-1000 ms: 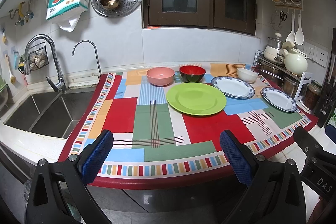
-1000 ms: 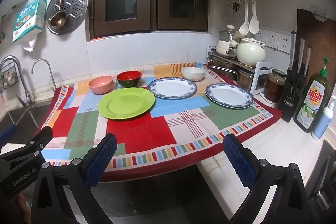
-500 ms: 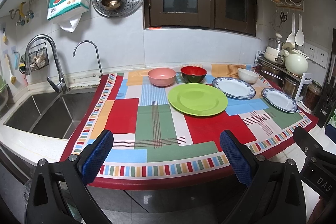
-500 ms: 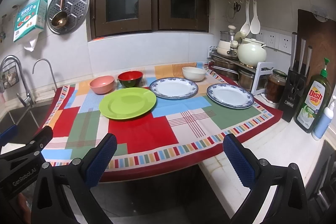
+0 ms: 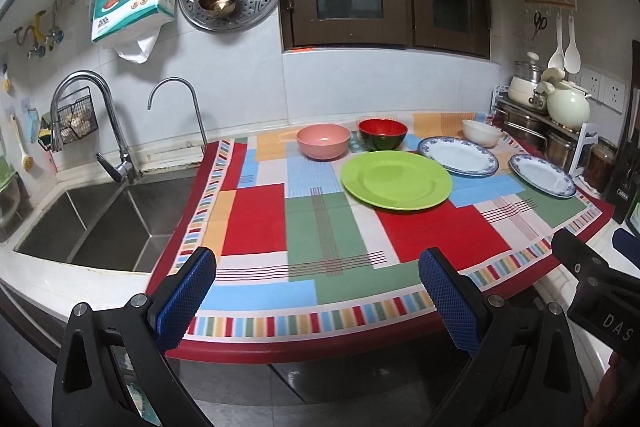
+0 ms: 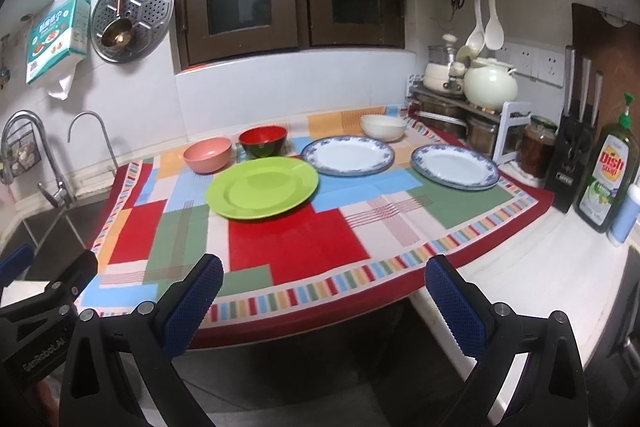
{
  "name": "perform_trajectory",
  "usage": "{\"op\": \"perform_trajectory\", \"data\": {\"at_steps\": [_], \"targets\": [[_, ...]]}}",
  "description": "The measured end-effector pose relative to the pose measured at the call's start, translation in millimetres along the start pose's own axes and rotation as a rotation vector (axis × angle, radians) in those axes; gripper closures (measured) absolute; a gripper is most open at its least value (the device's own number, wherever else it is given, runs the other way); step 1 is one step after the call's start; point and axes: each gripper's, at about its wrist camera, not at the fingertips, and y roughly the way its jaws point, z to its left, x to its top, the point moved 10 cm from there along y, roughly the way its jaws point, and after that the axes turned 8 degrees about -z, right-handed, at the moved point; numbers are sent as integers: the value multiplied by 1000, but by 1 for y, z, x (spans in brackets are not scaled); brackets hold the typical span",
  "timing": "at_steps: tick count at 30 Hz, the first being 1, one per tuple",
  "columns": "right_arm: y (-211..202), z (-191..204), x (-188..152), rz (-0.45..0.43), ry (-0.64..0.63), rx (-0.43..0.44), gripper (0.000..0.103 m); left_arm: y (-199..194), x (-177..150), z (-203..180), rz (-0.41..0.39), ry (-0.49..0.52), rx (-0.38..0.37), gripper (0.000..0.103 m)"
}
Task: Organize plates and bowls
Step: 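Move both grippers forward toward the rim of the lime-green plate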
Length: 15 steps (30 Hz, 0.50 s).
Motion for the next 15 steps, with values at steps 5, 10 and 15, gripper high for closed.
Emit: {"op": "perform_trajectory", "data": {"at_steps": [5, 10, 15], "targets": [[9, 8, 1, 9, 12, 11, 1, 18, 1, 1, 24, 33, 18, 0], [29, 11, 12, -9, -5, 4, 1, 46, 5, -2, 37, 32, 35, 0], [64, 10, 30, -24, -9, 9, 1, 79, 21, -8, 32, 32, 52, 0]]}}
